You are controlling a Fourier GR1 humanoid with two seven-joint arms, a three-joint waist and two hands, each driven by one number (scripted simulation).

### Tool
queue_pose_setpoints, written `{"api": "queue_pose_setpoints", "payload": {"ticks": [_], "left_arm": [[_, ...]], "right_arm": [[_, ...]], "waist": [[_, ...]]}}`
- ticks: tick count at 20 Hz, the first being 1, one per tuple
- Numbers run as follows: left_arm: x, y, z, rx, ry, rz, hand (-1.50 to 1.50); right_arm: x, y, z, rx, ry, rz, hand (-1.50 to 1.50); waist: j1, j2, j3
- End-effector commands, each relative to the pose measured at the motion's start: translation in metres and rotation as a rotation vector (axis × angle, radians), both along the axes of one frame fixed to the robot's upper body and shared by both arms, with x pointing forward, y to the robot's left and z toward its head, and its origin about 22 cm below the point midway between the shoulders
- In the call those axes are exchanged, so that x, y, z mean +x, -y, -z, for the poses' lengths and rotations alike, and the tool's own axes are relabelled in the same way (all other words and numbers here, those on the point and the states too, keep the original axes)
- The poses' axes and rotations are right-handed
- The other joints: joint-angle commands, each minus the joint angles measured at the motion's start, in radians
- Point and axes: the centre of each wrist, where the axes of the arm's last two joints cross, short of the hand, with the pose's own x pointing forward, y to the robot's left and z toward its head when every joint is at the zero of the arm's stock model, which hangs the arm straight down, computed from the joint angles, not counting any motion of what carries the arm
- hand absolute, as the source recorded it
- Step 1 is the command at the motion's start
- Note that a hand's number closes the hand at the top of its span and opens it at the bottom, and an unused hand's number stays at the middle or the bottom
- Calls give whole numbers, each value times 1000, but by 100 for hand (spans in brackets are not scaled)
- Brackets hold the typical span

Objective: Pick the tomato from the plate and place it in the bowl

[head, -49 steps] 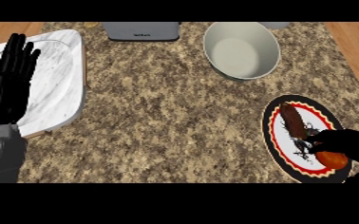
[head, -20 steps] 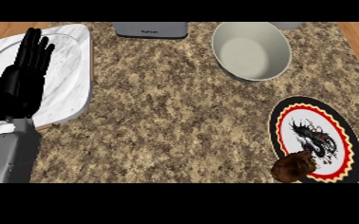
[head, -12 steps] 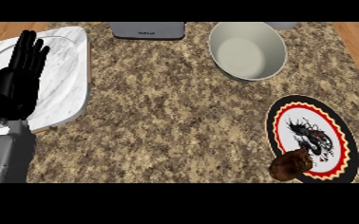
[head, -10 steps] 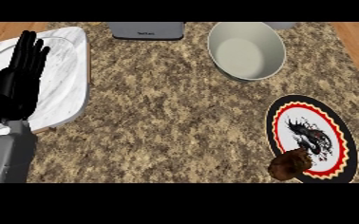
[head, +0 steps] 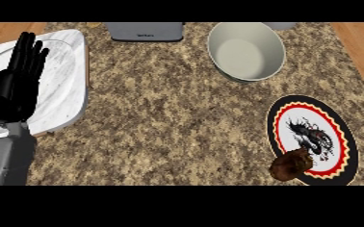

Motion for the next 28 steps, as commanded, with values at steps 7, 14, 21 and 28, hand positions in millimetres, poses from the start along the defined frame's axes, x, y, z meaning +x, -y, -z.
{"api": "queue_pose_setpoints", "payload": {"ticks": [7, 14, 21, 28], "left_arm": [[10, 6, -10, 17, 3, -1, 0], [-4, -6, -6, 7, 0, -20, 0], [-2, -7, 4, -2, 1, -2, 0], [2, 7, 0, -4, 13, 12, 0]], "right_arm": [[73, -121, 12, 1, -119, -132, 150], [94, -196, 30, -22, -202, -177, 150], [105, -233, 95, -43, -254, -146, 150], [108, -276, 148, -99, -302, 49, 150]], "waist": [[-7, 1, 1], [-7, -1, 1], [5, 7, 2], [11, 11, 2]]}}
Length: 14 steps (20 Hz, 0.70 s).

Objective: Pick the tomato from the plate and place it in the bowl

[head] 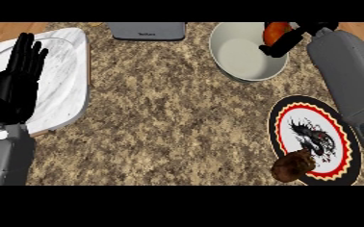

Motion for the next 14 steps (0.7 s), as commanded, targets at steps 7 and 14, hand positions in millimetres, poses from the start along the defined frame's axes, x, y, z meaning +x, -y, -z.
{"api": "queue_pose_setpoints", "payload": {"ticks": [7, 14], "left_arm": [[5, 14, 2, -19, 12, 26, 0], [3, 9, -7, 2, 3, 17, 0]], "right_arm": [[-11, 1, 84, 267, -103, 117, -150], [-7, 13, 70, 535, 145, 203, -150]], "waist": [[14, 10, 2], [18, 10, 2]]}}
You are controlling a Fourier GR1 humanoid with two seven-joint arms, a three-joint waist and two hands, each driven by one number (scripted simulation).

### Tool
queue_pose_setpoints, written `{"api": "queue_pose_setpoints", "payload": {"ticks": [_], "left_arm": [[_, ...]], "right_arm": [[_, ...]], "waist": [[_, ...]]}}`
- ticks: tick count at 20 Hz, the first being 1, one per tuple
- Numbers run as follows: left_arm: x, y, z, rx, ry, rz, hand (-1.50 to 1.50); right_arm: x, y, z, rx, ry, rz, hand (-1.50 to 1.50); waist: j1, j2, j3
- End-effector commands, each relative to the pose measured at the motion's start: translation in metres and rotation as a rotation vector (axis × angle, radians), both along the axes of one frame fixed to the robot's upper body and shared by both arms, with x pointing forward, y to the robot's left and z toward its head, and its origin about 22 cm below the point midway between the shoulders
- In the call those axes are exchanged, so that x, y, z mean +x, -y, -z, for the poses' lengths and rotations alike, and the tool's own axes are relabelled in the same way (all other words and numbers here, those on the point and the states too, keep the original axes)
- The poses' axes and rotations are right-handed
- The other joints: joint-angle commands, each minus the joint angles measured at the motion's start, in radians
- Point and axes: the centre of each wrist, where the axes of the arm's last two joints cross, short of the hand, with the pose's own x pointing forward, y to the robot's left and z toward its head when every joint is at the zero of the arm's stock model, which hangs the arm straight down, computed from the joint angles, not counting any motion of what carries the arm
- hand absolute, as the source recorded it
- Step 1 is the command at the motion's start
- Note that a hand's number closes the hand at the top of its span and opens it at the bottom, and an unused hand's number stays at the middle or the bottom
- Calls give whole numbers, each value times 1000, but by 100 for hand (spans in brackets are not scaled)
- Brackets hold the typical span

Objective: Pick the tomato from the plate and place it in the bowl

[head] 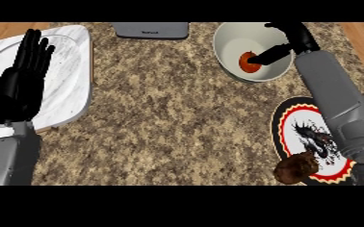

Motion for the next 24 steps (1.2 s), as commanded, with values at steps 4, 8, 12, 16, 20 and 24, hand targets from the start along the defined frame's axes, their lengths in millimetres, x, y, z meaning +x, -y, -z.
{"api": "queue_pose_setpoints", "payload": {"ticks": [4, 8, 12, 16, 20, 24], "left_arm": [[-7, -11, 5, -5, -5, -13, 0], [-9, -22, 5, 2, 8, 1, 0], [-2, -13, 3, -7, 9, -11, 0], [-5, -14, 11, 1, 2, -7, 0], [-2, 1, 6, 0, 11, 17, 0], [2, -3, 0, -6, 17, 18, 0]], "right_arm": [[-2, 47, -20, 186, 188, 207, -150], [-19, 101, -23, 230, 193, 309, -150], [-40, 148, -24, 315, 213, 348, -150], [-74, 202, -24, 357, 249, 347, -150], [-98, 237, -33, 372, 247, 341, -150], [-116, 255, -30, 392, 244, 341, -150]], "waist": [[2, 0, 0], [1, 1, 0], [0, 5, 1], [4, 12, 3], [11, 13, 4], [22, 18, 6]]}}
